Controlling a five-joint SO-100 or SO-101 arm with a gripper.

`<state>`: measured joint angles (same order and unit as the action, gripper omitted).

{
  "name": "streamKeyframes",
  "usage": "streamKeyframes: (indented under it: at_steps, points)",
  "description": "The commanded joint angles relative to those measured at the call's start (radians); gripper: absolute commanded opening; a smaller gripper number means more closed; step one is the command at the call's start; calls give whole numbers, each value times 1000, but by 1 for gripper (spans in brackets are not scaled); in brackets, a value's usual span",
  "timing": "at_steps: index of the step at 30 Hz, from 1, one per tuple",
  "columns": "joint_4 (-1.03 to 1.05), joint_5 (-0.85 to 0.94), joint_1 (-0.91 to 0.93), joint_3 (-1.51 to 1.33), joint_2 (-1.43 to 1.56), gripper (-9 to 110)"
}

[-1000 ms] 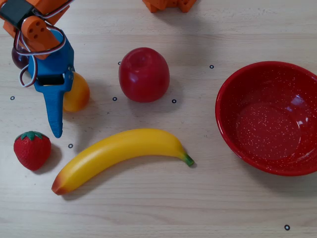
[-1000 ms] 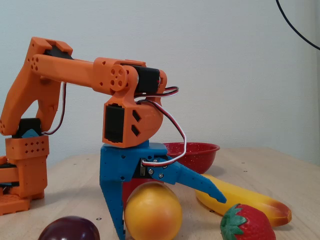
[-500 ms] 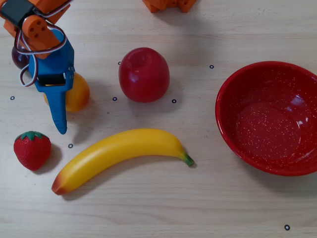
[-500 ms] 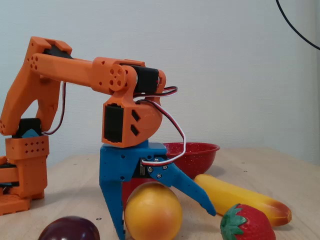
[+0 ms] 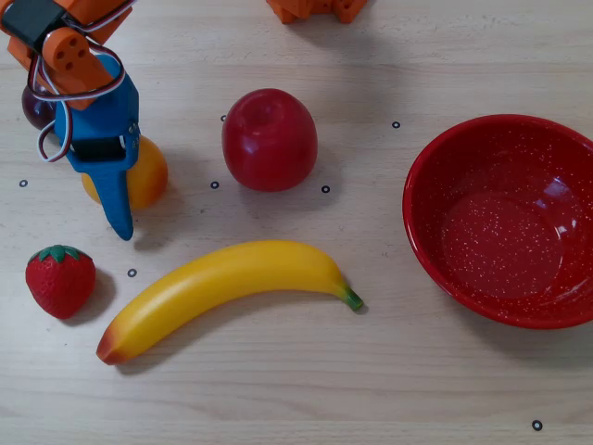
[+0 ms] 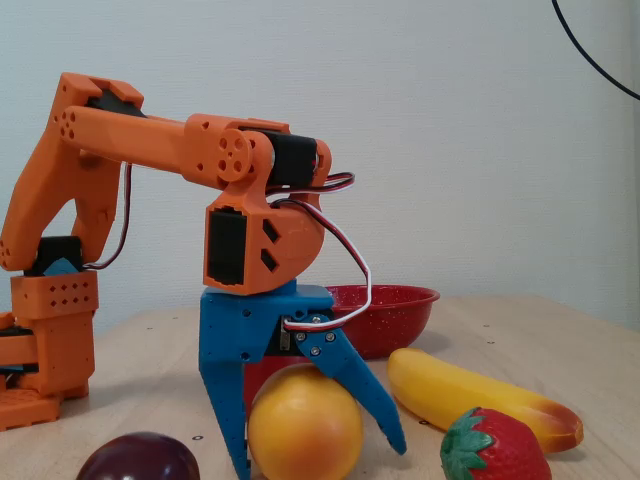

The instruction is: Put the peach in the red bowl.

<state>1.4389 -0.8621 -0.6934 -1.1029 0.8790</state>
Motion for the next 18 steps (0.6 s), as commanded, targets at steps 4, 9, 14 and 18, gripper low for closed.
streamKeyframes:
  at_steps: [4, 9, 14, 18]
  points:
    - [-34, -26, -6, -5, 64, 37]
    - [-37, -31, -3, -5, 64, 31]
    - [-41, -35, -2, -3, 61, 23]
    - [-43, -40, -2, -3, 58, 15]
